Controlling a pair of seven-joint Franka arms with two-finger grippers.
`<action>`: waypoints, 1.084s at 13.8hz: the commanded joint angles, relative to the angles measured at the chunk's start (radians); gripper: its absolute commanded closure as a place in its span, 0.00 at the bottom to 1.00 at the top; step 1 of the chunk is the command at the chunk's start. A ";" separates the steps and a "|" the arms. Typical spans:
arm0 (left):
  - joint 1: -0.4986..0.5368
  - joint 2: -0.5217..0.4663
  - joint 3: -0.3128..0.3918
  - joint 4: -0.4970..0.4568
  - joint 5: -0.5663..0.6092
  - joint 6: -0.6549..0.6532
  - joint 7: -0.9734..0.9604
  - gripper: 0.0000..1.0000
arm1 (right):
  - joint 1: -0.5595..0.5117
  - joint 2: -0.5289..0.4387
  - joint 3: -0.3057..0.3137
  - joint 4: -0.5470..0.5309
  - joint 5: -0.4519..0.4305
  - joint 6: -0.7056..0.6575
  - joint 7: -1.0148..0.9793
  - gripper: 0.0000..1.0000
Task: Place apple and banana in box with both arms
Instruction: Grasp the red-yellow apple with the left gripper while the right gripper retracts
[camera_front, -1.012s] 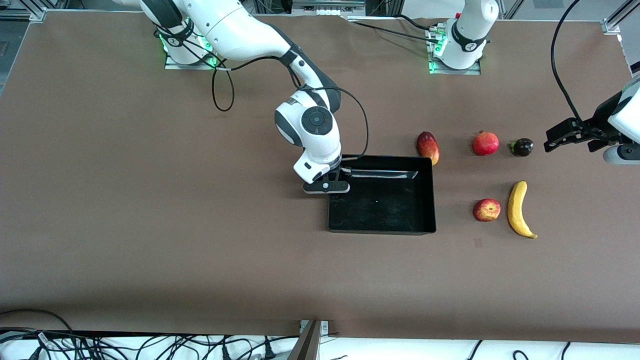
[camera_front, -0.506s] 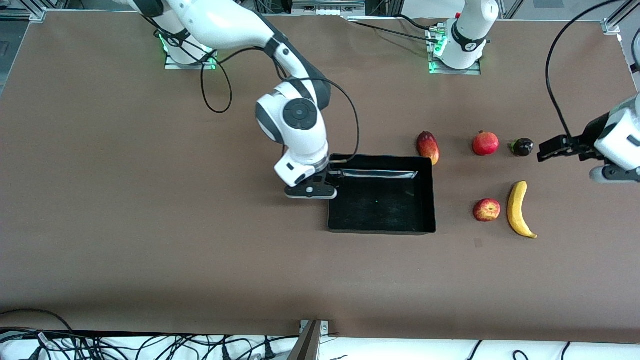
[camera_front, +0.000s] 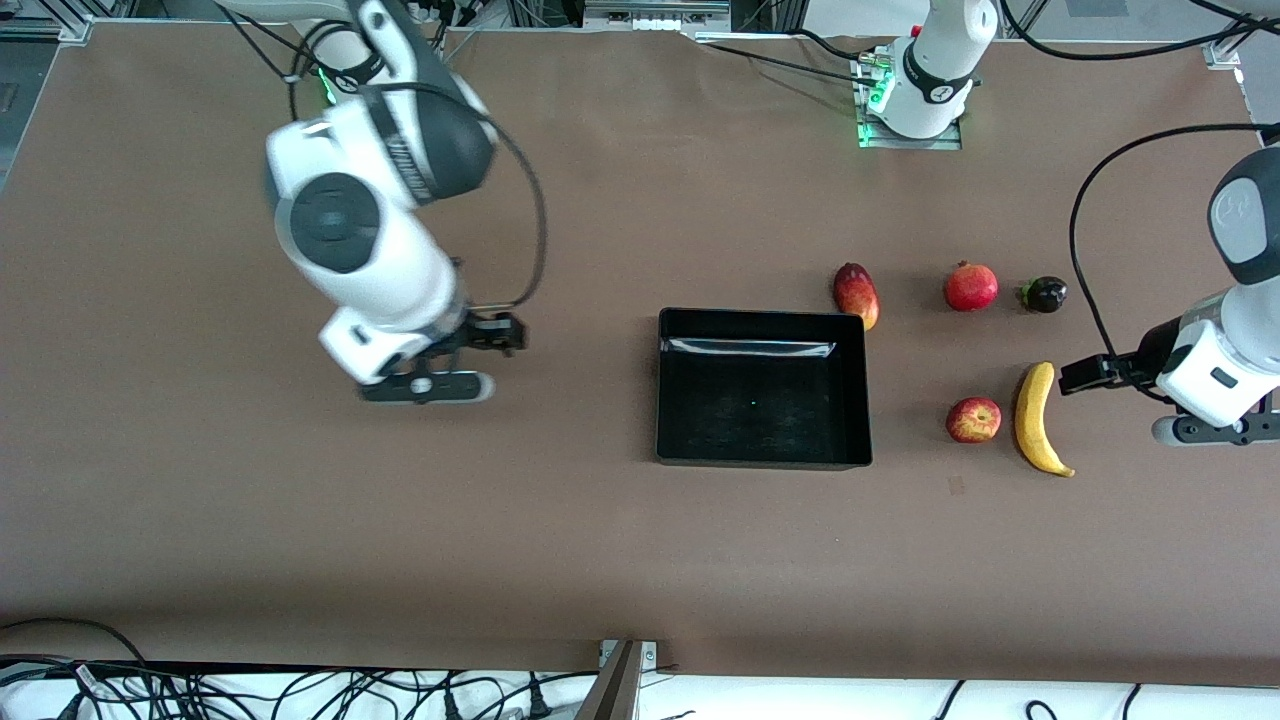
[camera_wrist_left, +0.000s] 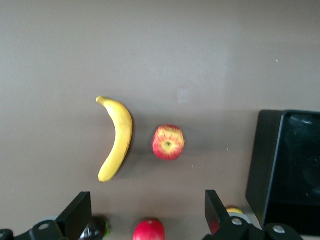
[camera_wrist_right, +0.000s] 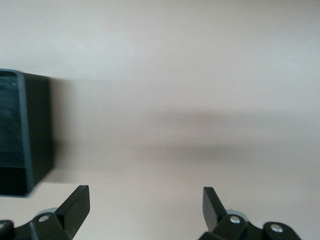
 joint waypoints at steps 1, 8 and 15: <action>0.007 0.067 -0.003 0.019 0.001 0.094 0.041 0.00 | 0.000 -0.083 -0.123 -0.038 0.016 -0.116 -0.180 0.00; 0.030 0.196 -0.012 -0.059 -0.011 0.368 0.049 0.00 | 0.000 -0.195 -0.297 -0.035 0.001 -0.345 -0.261 0.00; 0.005 0.165 -0.030 -0.334 -0.011 0.684 -0.022 0.00 | 0.017 -0.200 -0.372 -0.046 -0.028 -0.370 -0.427 0.00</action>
